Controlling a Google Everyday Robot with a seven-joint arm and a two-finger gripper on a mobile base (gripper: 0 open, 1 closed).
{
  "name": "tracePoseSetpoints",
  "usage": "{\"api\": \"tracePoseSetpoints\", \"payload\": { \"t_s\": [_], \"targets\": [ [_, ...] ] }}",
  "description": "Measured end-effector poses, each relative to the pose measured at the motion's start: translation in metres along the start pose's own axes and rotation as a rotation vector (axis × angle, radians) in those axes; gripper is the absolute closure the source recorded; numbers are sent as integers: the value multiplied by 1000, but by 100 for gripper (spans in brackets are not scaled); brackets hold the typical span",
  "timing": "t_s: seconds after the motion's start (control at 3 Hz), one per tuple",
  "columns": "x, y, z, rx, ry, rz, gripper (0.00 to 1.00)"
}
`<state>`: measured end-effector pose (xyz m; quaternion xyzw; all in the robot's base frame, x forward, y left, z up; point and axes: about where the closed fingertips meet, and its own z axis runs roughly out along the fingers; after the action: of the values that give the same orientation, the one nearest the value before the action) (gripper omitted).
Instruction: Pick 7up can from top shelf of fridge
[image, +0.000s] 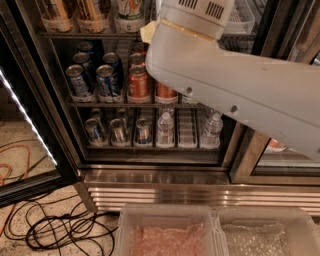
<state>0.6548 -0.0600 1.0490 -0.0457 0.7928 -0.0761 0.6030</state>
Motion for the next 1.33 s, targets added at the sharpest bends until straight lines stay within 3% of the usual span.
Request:
{"api": "tracePoseSetpoints", "payload": {
  "t_s": [0.33,0.67,1.0,1.33],
  "targets": [
    [-15,3,14,14,-47,75,7],
    [-25,-2,23,48,-73,119,25],
    [-31,-7,26,64,-84,145,32],
    [-32,-5,26,60,-83,153,31]
  ]
}}
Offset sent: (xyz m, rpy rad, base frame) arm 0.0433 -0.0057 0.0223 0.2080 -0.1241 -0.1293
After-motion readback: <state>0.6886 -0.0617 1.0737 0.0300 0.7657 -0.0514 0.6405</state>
